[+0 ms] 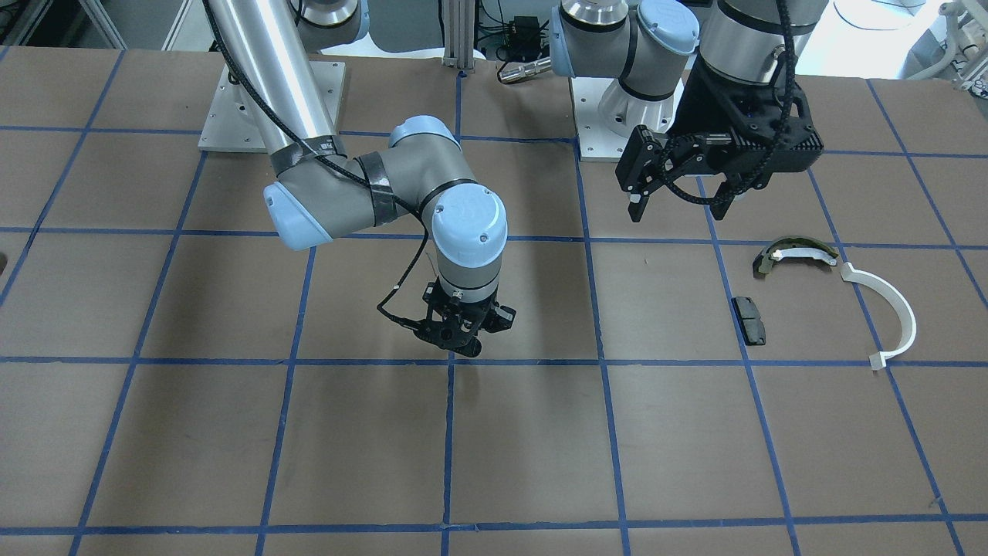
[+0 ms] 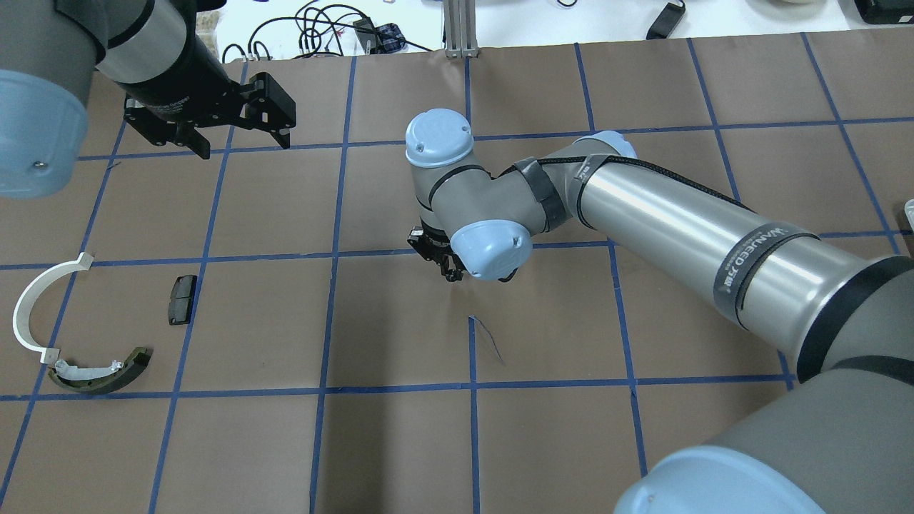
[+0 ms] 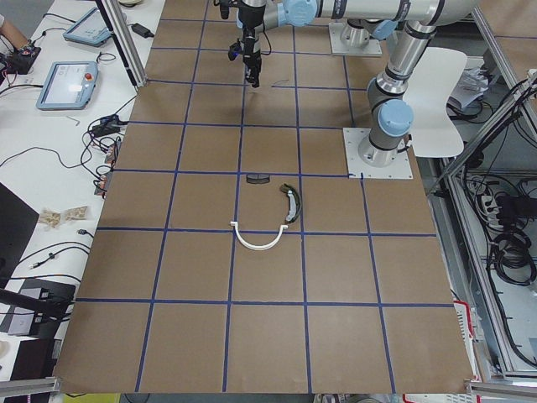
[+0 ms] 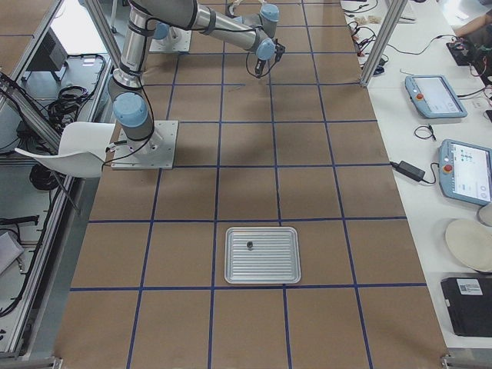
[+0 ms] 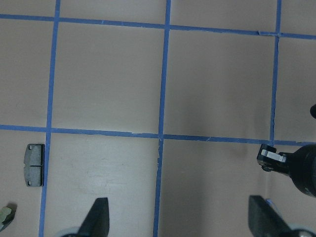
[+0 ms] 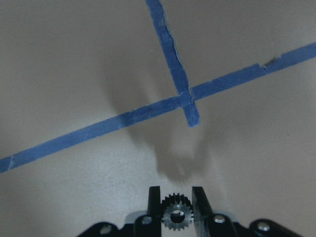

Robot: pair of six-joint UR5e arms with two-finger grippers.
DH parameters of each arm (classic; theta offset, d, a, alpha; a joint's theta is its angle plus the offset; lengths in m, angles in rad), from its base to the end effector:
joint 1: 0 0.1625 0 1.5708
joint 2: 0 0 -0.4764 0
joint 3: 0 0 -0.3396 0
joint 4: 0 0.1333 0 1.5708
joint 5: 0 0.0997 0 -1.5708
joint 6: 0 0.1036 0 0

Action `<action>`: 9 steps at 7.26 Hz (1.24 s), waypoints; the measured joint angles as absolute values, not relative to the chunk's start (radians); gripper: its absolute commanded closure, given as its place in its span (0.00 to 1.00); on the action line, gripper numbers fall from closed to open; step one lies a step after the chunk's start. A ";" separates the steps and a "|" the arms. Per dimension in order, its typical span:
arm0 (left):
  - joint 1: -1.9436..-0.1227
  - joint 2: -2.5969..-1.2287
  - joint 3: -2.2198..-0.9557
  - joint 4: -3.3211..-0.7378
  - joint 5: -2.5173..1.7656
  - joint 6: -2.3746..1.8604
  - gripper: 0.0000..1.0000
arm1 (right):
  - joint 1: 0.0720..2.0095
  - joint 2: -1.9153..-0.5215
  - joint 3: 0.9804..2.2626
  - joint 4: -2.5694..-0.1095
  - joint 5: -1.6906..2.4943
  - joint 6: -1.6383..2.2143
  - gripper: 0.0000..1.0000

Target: Place bearing gear from tray to pile

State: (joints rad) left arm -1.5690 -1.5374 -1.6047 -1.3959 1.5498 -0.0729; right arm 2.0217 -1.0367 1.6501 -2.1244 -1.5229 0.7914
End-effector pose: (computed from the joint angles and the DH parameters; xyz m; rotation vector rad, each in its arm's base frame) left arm -0.1347 -0.4401 0.5538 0.1130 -3.1007 0.2699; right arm 0.3918 -0.4920 0.2678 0.5334 3.0895 0.1200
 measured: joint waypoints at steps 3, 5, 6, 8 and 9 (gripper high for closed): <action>-1.569 -1.559 -1.610 -1.398 1.536 -0.082 0.00 | 2.008 -1.067 1.659 -2.181 -1.530 0.784 0.00; -1.568 -1.597 -1.646 -1.397 1.538 -0.087 0.00 | 1.904 -1.162 1.664 -2.123 -1.533 0.721 0.00; -1.569 -1.625 -1.688 -1.393 1.538 -0.091 0.00 | 1.802 -1.218 1.666 -2.058 -1.536 0.620 0.00; -1.577 -1.731 -1.778 -1.283 1.531 -0.113 0.00 | 1.566 -1.332 1.667 -1.912 -1.539 0.351 0.00; -1.604 -1.803 -1.793 -1.207 1.529 -0.127 0.00 | 1.449 -1.373 1.667 -1.846 -1.540 0.210 0.00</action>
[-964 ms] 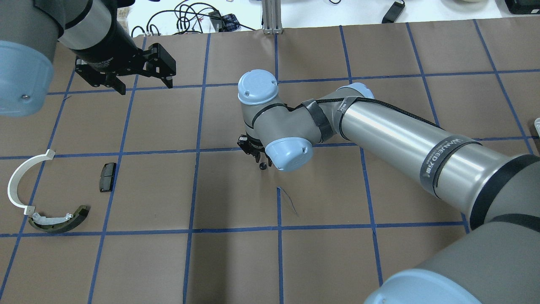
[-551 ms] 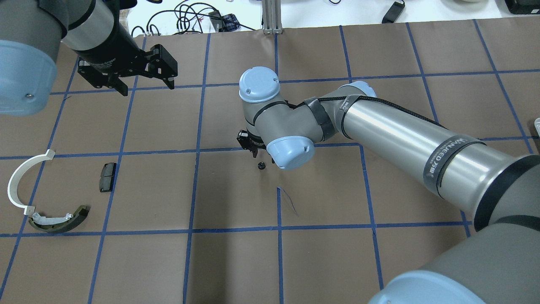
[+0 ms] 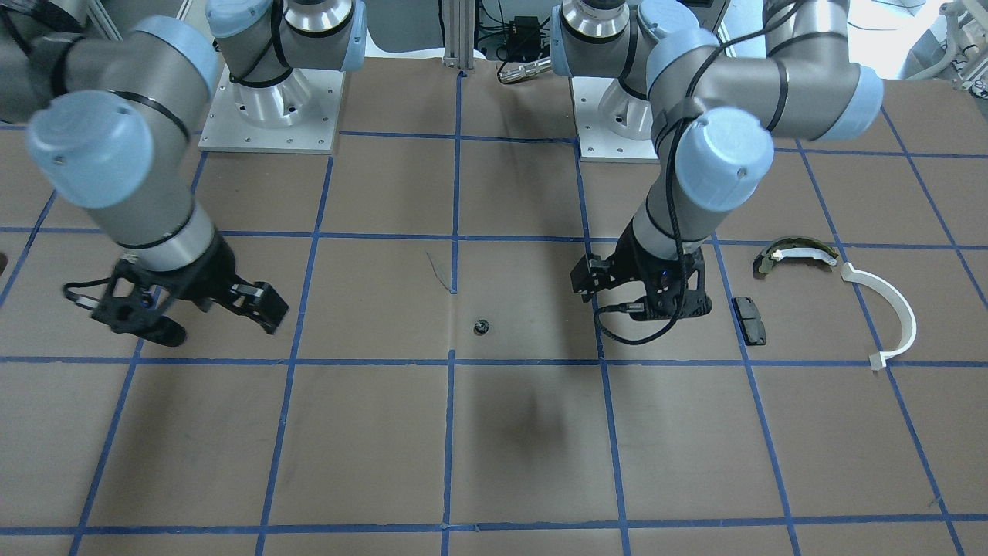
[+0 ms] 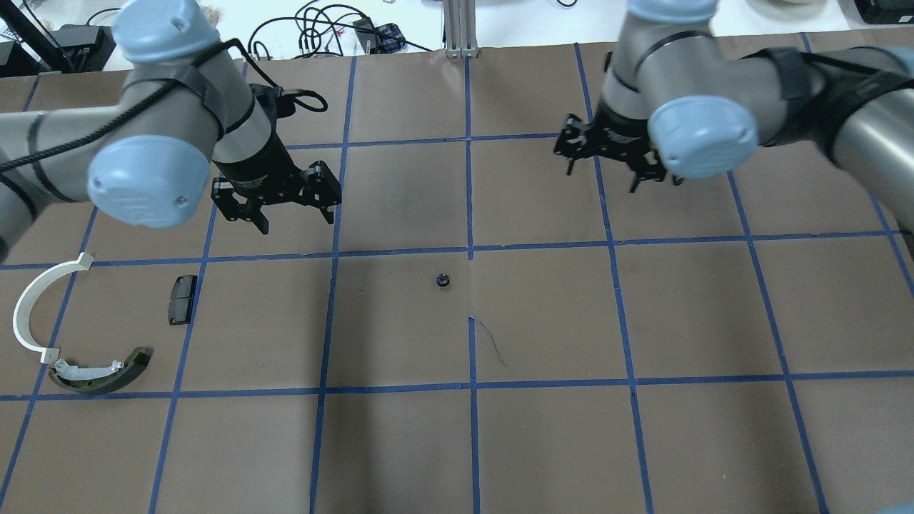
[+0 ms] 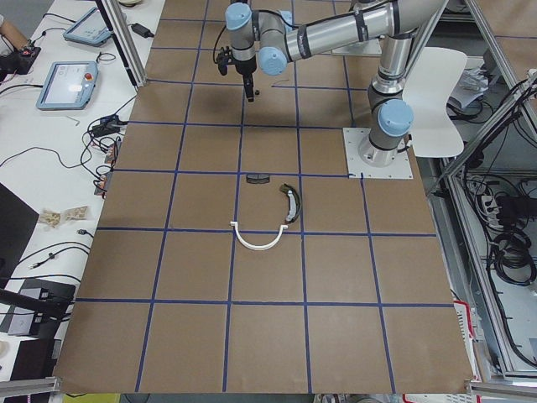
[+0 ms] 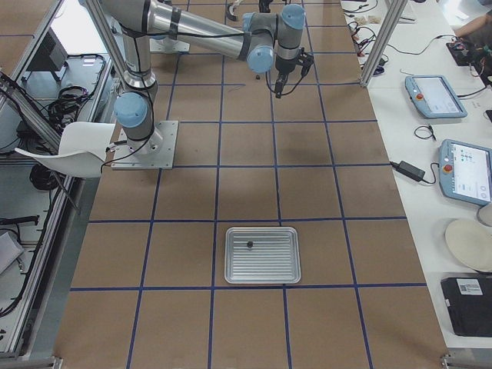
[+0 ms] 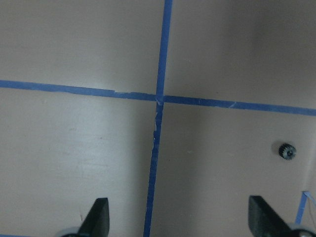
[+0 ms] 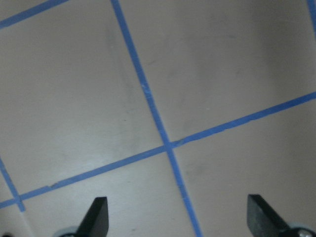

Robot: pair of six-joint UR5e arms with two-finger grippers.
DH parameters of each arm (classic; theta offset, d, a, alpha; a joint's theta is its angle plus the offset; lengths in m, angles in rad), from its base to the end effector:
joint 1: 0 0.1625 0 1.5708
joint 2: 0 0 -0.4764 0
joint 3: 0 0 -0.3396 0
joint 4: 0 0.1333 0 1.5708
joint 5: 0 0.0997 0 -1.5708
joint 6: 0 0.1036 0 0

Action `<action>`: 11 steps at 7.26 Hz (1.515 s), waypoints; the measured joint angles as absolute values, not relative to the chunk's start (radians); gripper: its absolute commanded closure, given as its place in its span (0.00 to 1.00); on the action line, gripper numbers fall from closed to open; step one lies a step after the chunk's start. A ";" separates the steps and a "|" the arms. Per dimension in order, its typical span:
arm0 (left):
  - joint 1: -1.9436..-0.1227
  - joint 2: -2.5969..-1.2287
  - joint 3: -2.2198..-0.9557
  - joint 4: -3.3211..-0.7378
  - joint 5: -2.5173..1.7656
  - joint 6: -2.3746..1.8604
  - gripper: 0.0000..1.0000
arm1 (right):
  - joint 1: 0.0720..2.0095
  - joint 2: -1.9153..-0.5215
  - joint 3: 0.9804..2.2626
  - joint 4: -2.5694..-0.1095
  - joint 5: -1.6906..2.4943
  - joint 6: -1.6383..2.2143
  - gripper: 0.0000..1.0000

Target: Place bearing gear from tray to pile

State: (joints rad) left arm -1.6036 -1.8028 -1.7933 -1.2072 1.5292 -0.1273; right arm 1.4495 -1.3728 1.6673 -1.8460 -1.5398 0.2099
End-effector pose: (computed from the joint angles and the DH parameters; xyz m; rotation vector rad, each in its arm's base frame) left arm -0.1541 -0.4998 0.3649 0.1495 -3.1004 -0.1459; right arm 0.0730 -0.5291 0.4256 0.5133 3.0687 0.0321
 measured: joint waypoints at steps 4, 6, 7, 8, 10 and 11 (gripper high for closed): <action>-1.840 -2.007 -1.793 -0.973 1.511 -0.419 0.00 | 0.979 -1.414 1.667 -1.759 -1.562 -0.439 0.00; -1.896 -2.045 -1.798 -0.939 1.498 -0.481 0.00 | 0.797 -1.397 1.665 -1.773 -1.570 -0.719 0.00; -1.904 -2.055 -1.799 -0.929 1.498 -0.483 0.02 | 0.718 -1.371 1.661 -1.795 -1.568 -0.830 0.00; -1.906 -2.066 -1.801 -0.905 1.498 -0.483 0.22 | 0.662 -1.331 1.659 -1.859 -1.569 -0.908 0.00; -1.906 -2.084 -1.804 -0.862 1.502 -0.483 0.84 | 0.605 -1.232 1.653 -1.997 -1.569 -0.987 0.00; -1.907 -2.086 -1.806 -0.857 1.504 -0.482 0.90 | 0.596 -1.175 1.650 -2.063 -1.569 -0.998 0.00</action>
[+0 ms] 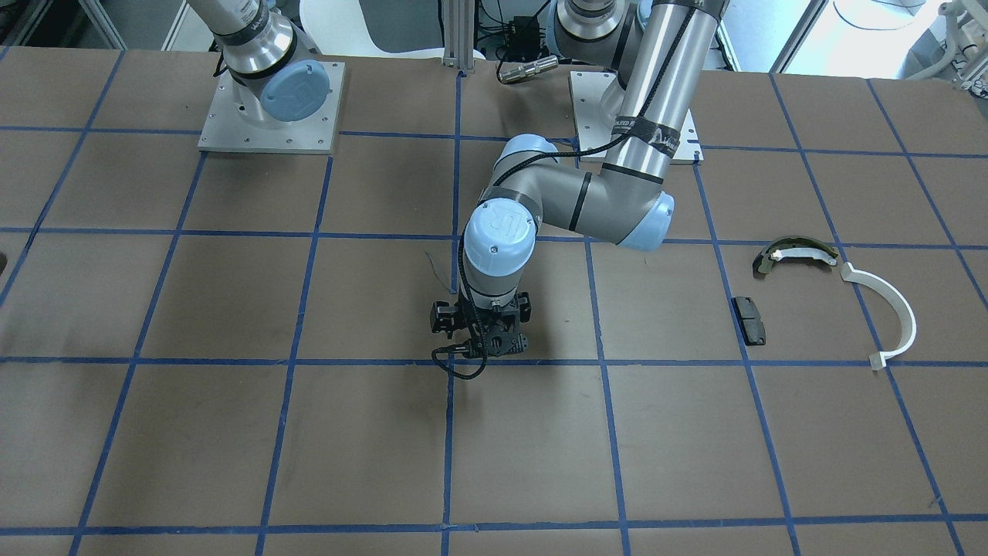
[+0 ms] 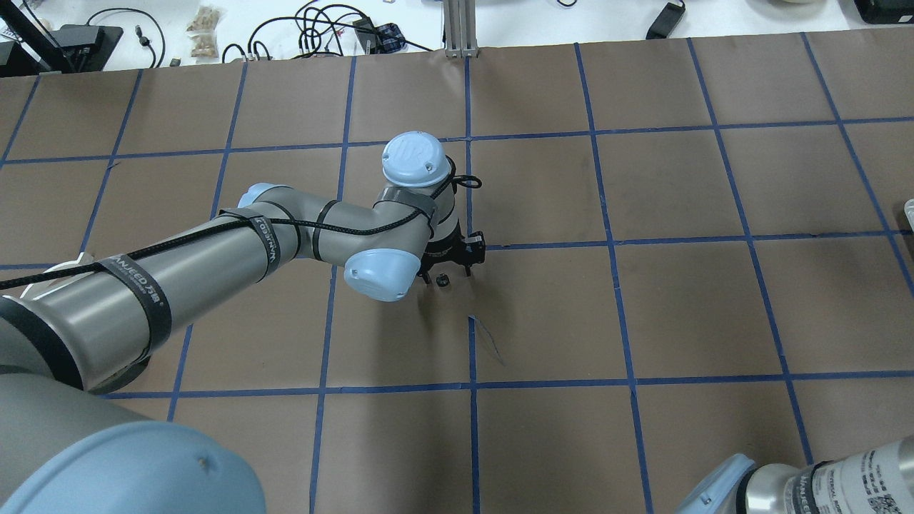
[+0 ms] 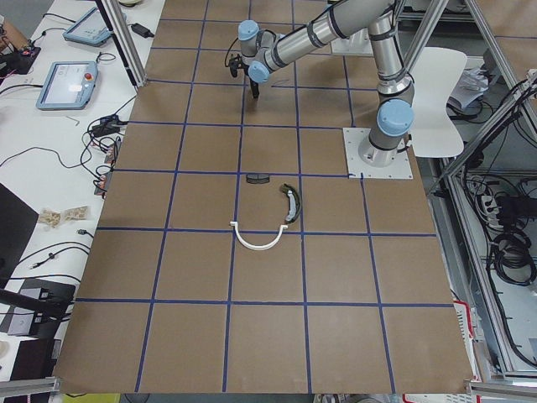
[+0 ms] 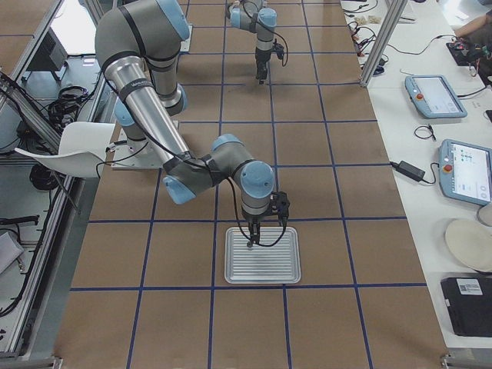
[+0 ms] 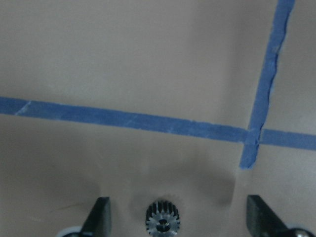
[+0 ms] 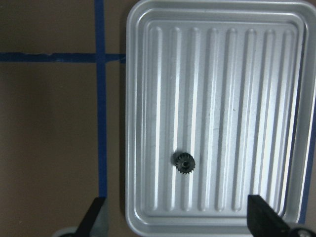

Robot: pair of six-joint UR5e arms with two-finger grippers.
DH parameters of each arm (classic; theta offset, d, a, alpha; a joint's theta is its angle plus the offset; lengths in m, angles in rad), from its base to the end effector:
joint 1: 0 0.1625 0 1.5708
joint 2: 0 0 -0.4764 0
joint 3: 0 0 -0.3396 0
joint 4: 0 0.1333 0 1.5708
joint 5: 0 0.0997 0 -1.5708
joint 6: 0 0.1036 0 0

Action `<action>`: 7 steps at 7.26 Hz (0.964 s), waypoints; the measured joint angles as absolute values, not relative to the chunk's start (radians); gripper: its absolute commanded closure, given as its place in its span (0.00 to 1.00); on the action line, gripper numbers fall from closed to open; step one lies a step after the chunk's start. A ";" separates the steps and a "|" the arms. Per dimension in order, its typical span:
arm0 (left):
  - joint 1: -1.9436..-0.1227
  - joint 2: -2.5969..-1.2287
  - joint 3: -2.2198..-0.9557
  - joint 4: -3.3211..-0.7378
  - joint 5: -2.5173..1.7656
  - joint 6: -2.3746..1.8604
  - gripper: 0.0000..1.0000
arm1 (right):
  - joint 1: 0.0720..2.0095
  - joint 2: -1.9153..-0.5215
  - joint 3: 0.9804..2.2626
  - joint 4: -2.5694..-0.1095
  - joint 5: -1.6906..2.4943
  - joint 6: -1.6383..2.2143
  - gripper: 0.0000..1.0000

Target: Place bearing gear from tray to pile

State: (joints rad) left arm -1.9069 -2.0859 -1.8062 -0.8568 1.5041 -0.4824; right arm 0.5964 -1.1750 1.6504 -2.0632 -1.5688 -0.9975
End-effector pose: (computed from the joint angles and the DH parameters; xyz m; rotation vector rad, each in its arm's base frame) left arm -0.3233 -0.5003 0.2385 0.2280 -3.0851 -0.0929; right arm -0.4107 -0.4402 0.3447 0.0362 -3.1283 0.0173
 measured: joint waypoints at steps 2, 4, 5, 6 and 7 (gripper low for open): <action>-1.909 -2.087 -1.814 -0.854 1.506 -0.474 0.88 | 0.591 -1.087 1.650 -2.170 -1.567 -0.998 0.04; -1.911 -2.080 -1.837 -0.855 1.508 -0.469 0.89 | 0.591 -1.042 1.652 -2.191 -1.567 -0.960 0.19; -1.910 -2.072 -1.845 -0.854 1.508 -0.468 0.90 | 0.591 -1.026 1.653 -2.193 -1.566 -0.941 0.34; -1.907 -2.063 -1.838 -0.854 1.510 -0.466 0.91 | 0.591 -1.019 1.654 -2.193 -1.566 -0.925 0.46; -1.896 -2.053 -1.813 -0.870 1.519 -0.463 0.92 | 0.591 -1.017 1.656 -2.194 -1.566 -0.910 0.53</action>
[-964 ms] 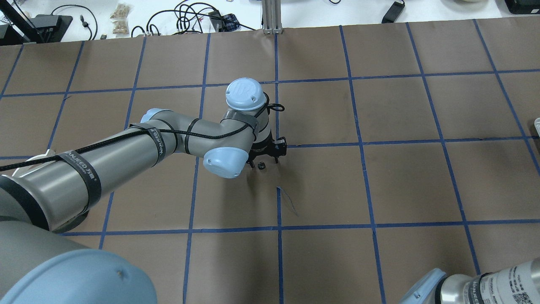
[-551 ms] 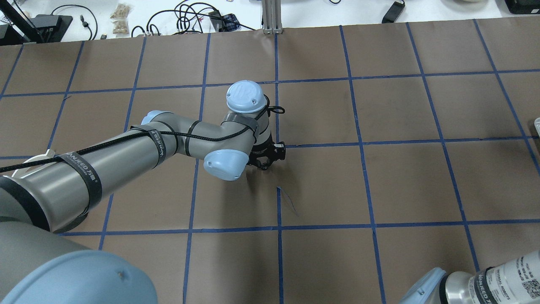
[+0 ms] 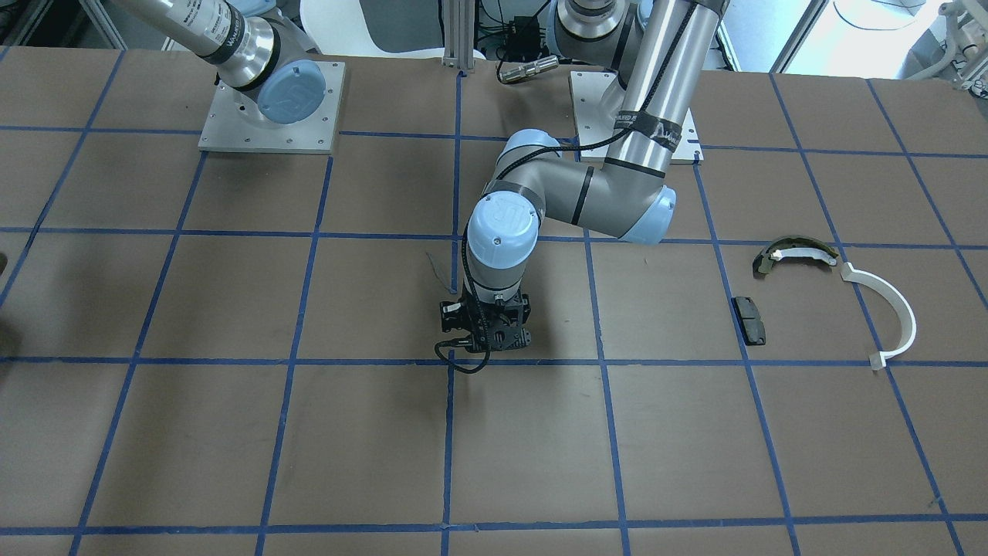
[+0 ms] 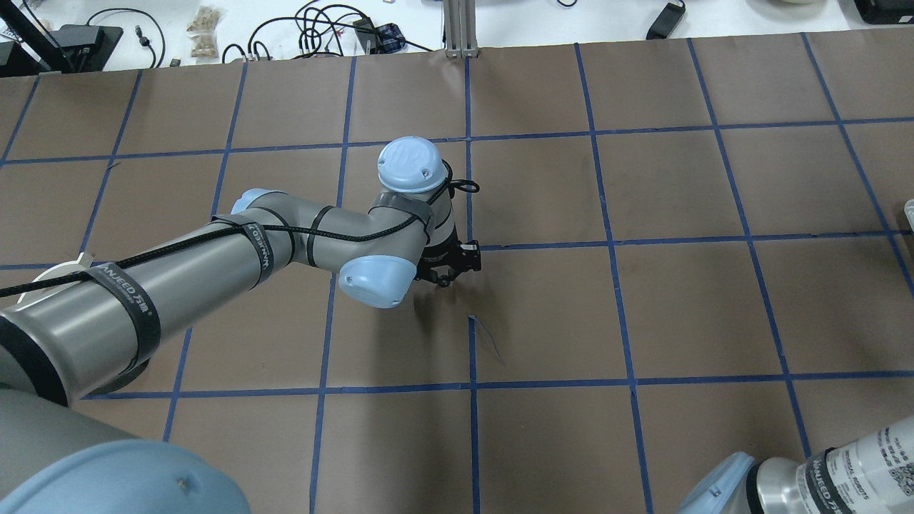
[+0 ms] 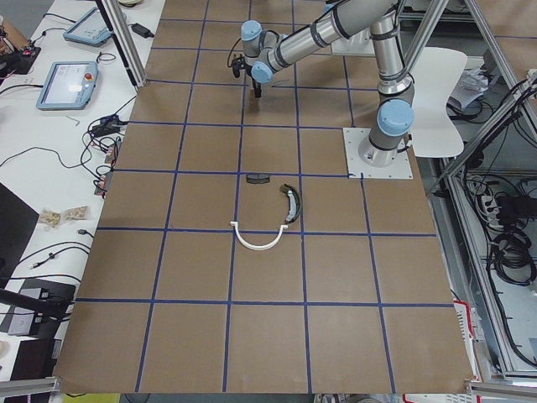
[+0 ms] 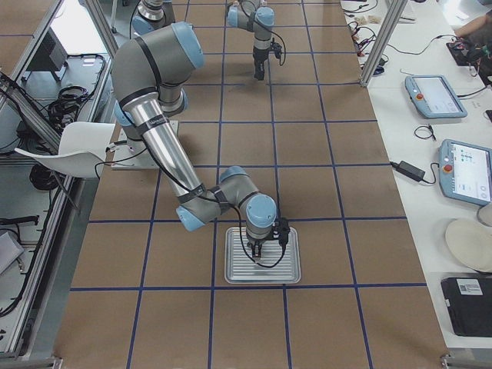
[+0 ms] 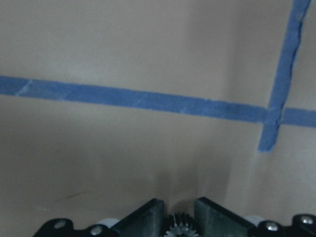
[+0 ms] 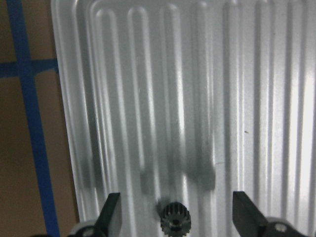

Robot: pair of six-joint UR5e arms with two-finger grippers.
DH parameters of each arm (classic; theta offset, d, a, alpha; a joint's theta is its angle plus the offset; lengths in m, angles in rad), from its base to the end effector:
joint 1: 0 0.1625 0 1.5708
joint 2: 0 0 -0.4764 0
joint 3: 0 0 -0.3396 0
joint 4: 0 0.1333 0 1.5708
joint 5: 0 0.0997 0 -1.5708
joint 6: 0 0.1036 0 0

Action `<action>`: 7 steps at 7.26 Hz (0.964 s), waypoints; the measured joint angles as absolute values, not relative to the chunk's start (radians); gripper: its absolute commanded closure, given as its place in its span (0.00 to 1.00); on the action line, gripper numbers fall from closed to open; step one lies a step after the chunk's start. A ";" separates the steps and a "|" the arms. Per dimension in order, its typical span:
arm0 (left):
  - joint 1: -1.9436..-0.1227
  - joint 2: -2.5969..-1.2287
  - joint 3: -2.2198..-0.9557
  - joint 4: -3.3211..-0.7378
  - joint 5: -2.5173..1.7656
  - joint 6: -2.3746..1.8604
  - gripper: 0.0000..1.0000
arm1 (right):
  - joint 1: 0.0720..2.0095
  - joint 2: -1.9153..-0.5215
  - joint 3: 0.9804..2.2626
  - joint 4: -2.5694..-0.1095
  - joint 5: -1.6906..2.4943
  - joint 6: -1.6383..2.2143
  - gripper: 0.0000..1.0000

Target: Place bearing gear from tray to pile

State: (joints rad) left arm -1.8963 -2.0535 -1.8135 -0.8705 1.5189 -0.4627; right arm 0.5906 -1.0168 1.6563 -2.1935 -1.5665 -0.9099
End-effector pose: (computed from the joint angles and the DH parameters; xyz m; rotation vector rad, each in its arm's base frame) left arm -0.3144 -0.4979 0.2532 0.2137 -3.0952 -0.0669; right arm -0.4414 -0.4569 0.2597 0.1099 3.1235 0.0099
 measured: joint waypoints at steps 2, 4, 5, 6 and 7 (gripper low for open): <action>-1.832 -2.045 -1.708 -0.997 1.539 -0.423 0.96 | 0.591 -1.016 1.660 -2.192 -1.571 -0.899 0.55; -1.693 -2.021 -1.633 -1.152 1.553 -0.262 0.96 | 0.591 -1.015 1.663 -2.189 -1.595 -0.899 0.55; -1.615 -2.004 -1.628 -1.183 1.556 -0.161 0.96 | 0.591 -1.014 1.664 -2.187 -1.606 -0.898 0.55; -1.552 -1.988 -1.632 -1.202 1.558 -0.069 1.00 | 0.591 -1.014 1.664 -2.186 -1.611 -0.899 0.55; -1.496 -1.976 -1.638 -1.218 1.567 0.014 1.00 | 0.591 -1.014 1.664 -2.186 -1.612 -0.899 0.65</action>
